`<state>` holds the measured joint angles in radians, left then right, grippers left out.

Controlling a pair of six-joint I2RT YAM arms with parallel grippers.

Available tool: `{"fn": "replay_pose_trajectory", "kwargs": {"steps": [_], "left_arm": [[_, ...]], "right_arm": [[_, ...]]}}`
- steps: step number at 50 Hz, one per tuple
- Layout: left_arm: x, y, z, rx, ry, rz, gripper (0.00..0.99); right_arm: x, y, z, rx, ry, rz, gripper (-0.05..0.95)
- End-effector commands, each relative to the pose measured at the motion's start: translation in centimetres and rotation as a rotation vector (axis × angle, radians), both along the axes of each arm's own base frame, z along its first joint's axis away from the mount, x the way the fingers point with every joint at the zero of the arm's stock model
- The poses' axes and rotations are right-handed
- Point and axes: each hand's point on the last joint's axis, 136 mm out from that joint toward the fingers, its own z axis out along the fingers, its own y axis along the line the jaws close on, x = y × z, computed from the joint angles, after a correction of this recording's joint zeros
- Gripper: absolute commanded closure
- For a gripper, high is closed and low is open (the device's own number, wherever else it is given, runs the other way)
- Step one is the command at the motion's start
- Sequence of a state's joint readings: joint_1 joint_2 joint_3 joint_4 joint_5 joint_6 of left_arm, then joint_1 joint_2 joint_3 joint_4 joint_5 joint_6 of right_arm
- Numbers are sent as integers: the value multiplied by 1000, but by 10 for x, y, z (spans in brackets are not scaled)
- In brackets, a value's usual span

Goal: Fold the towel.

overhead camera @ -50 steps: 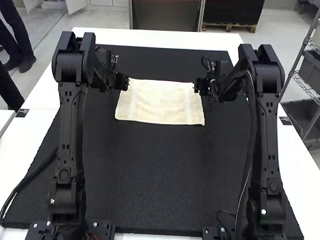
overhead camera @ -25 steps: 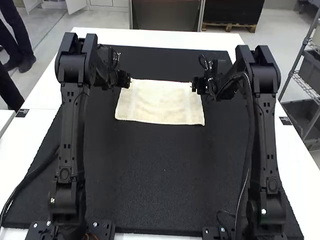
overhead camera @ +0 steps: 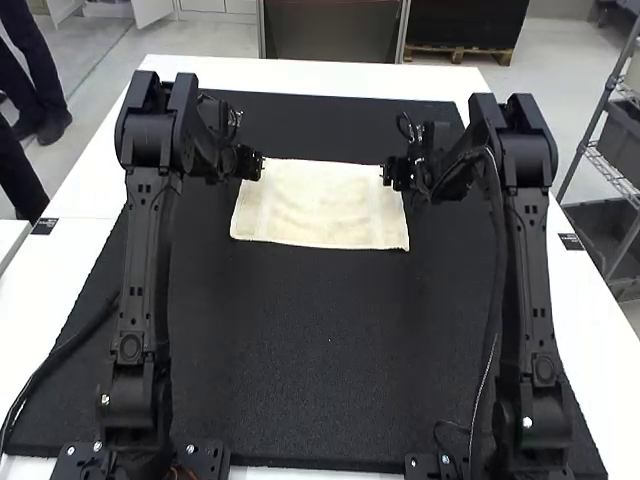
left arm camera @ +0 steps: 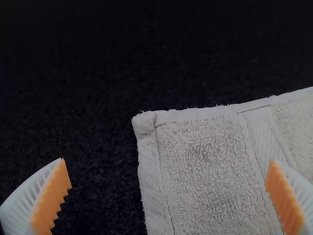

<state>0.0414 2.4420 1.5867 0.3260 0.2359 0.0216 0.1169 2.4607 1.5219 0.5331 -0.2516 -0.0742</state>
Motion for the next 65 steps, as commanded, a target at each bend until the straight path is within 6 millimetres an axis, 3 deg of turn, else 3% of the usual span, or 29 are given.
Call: {"fn": "replay_pose_trajectory", "kwargs": {"steps": [1, 40, 61, 65], "left_arm": [[9, -11, 6, -2, -28, -21, 66], [19, -10, 0, -5, -35, -19, 67], [10, -8, -18, 15, 28, -22, 152], [10, -7, -18, 16, 30, -21, 179]], "right_arm": [[6, 10, 6, 15, -20, 19, -7], [13, 15, -1, 43, -9, 30, -3], [11, 15, -9, 28, 22, 36, 56], [11, 14, -9, 28, 25, 34, 103]]}}
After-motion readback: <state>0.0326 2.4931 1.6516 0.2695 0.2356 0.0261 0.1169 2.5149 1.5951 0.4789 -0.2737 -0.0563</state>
